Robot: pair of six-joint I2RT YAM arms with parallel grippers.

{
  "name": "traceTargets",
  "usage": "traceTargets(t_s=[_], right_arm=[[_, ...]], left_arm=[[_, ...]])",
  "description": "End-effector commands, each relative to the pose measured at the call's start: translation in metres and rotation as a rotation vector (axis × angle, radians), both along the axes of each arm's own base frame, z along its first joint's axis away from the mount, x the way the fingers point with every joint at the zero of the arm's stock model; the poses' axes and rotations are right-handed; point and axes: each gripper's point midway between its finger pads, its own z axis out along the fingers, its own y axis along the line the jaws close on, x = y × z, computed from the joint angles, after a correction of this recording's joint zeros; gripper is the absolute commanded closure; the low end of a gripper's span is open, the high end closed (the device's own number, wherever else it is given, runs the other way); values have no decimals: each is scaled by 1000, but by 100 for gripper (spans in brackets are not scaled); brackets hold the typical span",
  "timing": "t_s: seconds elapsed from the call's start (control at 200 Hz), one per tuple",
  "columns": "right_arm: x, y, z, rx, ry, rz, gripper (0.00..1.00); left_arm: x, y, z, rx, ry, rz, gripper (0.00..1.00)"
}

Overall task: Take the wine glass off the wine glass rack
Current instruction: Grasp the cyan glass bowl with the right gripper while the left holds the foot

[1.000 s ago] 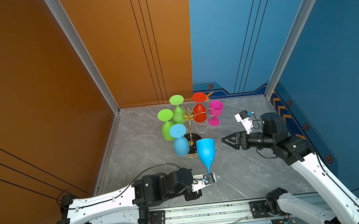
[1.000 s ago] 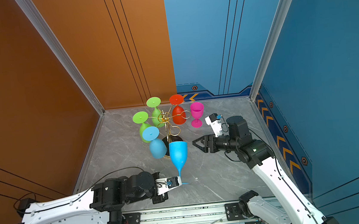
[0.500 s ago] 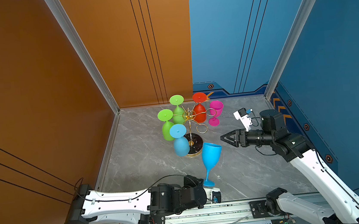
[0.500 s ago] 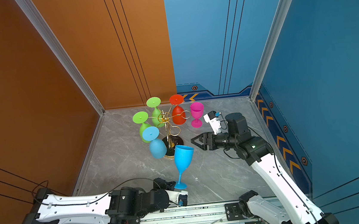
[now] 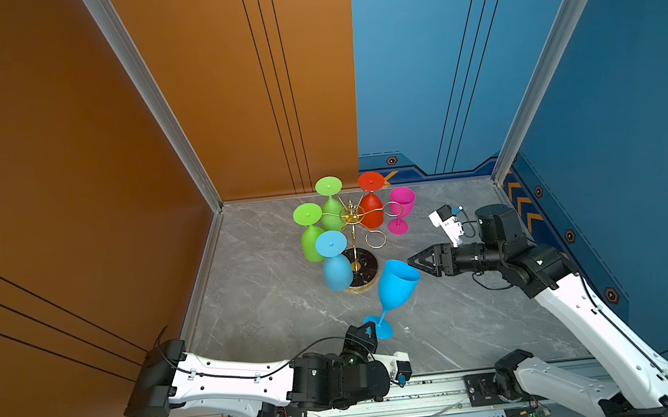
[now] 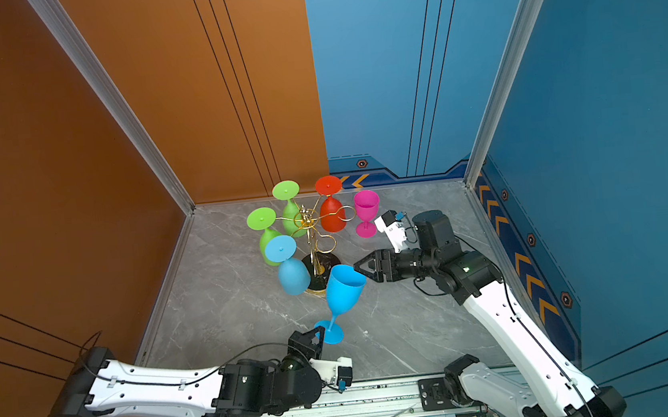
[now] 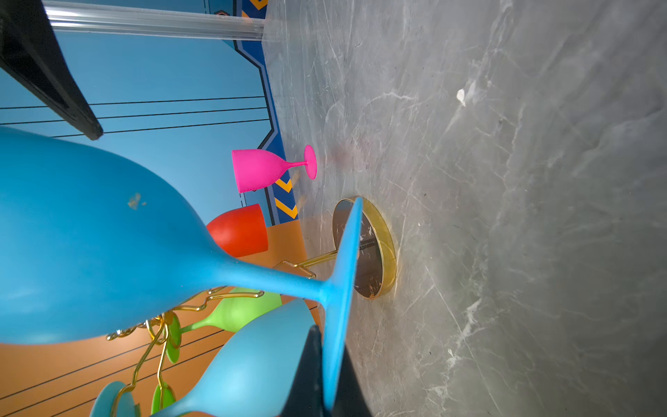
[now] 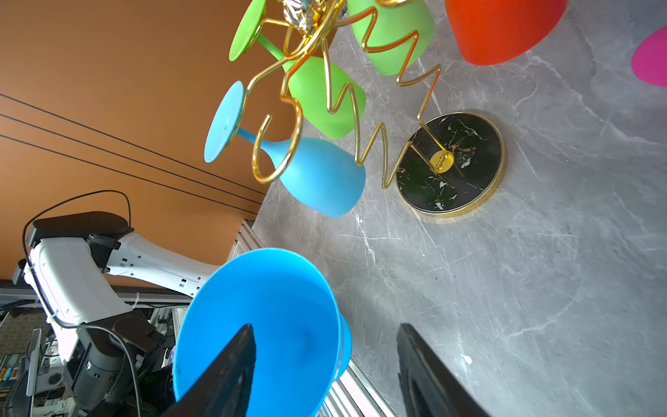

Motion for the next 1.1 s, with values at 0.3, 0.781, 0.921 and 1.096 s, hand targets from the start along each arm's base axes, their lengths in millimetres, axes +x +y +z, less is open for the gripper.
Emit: traceTargets(t_s=[0.3,0.781,0.921,1.096], right_arm=[[-9,7,-7,-90,-13,55,48],[-13,8,-5,-111,-18,73,76],[-15,9,-5,-107,-17,86,84],[-15,9,-7,-108,-14,92,91]], left_arm=[[6,-2,21,0,-151,24,100],[10,5,20,70,-221,43,100],[11,6,19,83,-229,45,100],[11,8,20,85,-233,47,100]])
